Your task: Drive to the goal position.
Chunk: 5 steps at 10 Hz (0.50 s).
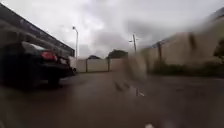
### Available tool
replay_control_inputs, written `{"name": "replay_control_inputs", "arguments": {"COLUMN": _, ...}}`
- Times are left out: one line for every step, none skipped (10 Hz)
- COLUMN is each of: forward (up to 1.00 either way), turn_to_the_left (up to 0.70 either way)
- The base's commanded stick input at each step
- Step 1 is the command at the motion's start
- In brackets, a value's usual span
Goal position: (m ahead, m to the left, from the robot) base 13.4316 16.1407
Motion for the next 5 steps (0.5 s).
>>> {"name": "replay_control_inputs", "arguments": {"forward": 0.5, "turn_to_the_left": 0.02}}
{"name": "replay_control_inputs", "arguments": {"forward": 0.5, "turn_to_the_left": 0.02}}
{"name": "replay_control_inputs", "arguments": {"forward": 0.5, "turn_to_the_left": 0.02}}
{"name": "replay_control_inputs", "arguments": {"forward": 0.5, "turn_to_the_left": 0.02}}
{"name": "replay_control_inputs", "arguments": {"forward": 0.5, "turn_to_the_left": 0.02}}
